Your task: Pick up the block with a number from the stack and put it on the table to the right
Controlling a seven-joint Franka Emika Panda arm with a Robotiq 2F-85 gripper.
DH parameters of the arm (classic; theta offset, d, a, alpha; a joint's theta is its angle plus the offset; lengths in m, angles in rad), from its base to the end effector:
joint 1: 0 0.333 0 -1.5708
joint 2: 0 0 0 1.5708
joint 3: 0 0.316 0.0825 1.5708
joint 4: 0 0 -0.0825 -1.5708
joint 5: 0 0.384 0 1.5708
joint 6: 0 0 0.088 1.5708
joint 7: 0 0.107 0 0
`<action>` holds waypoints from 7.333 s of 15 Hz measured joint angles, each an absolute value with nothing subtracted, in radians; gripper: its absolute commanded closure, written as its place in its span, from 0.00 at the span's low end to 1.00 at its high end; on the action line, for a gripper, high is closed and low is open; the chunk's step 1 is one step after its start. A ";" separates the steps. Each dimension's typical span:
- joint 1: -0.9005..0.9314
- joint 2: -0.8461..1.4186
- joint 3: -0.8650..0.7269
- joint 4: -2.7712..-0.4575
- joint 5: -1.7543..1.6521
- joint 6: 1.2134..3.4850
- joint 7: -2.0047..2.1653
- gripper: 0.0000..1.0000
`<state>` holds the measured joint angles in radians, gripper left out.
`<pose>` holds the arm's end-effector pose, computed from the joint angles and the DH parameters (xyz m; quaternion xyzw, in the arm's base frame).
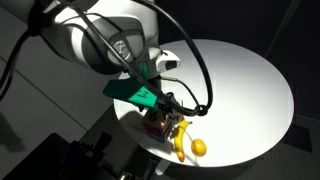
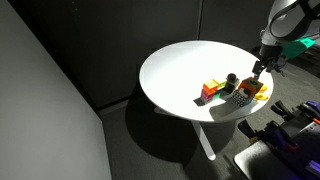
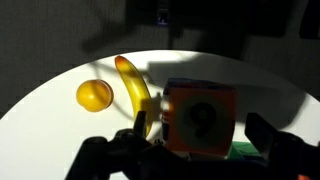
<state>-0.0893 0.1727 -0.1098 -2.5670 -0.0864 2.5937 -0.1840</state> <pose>0.4247 -0.0860 0.1907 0.9964 0.0310 -0.0769 0.0148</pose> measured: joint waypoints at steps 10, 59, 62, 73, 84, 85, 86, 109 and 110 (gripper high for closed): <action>-0.090 0.248 -0.109 -2.574 -0.086 2.658 -0.185 0.00; -0.090 0.246 -0.156 -2.406 -0.143 2.561 -0.025 0.98; -0.090 0.269 -0.175 -2.356 -0.173 2.535 0.034 0.98; -0.091 0.453 -0.222 -2.145 -0.187 2.449 0.128 0.98; -0.100 0.671 -0.231 -1.927 -0.172 2.432 0.136 0.98; -0.100 0.691 -0.231 -1.909 -0.168 2.432 0.136 0.98; -0.100 0.712 -0.231 -1.891 -0.166 2.432 0.136 0.98; -0.116 0.851 -0.177 -1.748 -0.105 2.431 0.129 0.00; -0.115 0.841 -0.172 -1.755 -0.105 2.431 0.129 0.00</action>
